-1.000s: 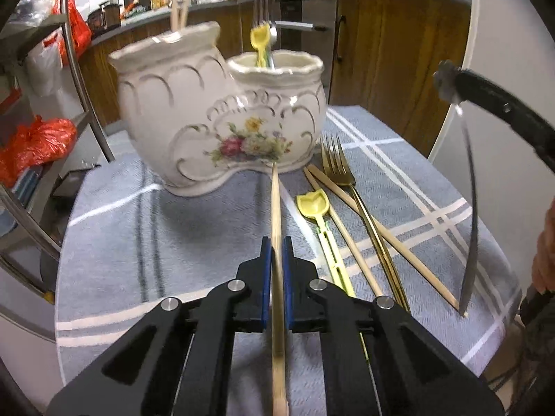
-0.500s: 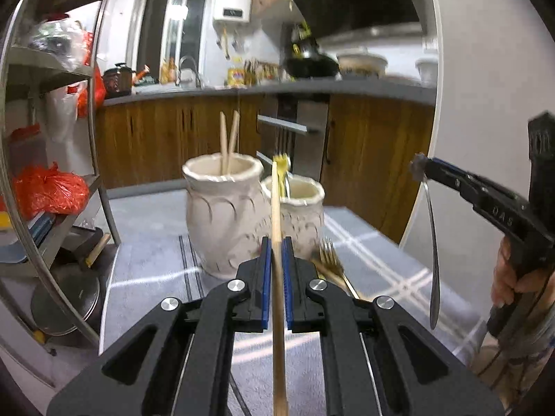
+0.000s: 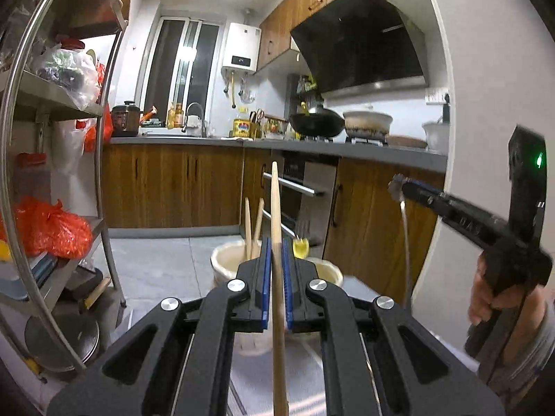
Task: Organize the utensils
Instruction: 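Carry the chopstick into the tall section with left while right carries the spoon to the short section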
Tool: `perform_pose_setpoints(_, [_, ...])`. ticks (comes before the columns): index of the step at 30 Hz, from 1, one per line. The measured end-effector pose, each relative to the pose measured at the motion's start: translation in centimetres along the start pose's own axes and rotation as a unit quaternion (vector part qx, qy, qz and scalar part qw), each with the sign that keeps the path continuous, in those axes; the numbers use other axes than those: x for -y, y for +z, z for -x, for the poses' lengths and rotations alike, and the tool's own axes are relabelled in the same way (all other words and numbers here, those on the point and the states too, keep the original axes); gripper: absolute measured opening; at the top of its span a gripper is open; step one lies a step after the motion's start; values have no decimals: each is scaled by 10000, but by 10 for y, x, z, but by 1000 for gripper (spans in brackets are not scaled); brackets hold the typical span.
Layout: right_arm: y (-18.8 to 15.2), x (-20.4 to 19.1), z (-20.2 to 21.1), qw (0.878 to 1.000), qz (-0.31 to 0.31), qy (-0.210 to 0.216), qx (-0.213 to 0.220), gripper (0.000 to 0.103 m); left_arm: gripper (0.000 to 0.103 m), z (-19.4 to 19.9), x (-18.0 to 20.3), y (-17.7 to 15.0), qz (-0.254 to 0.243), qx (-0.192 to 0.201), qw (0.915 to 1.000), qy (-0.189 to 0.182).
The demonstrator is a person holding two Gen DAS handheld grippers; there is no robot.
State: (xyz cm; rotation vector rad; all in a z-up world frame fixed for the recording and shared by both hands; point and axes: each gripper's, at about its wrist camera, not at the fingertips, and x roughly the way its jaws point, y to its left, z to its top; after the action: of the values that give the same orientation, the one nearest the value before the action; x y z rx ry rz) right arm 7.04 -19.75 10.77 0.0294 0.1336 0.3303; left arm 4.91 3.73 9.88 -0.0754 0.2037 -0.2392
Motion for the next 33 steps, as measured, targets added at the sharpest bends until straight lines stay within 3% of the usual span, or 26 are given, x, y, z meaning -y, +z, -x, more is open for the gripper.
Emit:
perform_pose_setpoints(13, [17,11,-54,9982,-349,-126,473,3,6,-80,-26,52,389,282,9988,49])
perform_pose_setpoints(21, [-1,22,-57,9907,-600,-717,988,3,6,-130,-20,44,105,559,9964,634])
perform_pose_setpoints(25, [-10,22,-69,9922,-533,-819,778,3,6,-131,-26,29,203,460,9956,787])
perform_pose_setpoints(33, [-17,17,-76,9960,-510,-527,504,3,6,-108,-31,6,195,286,9967,736])
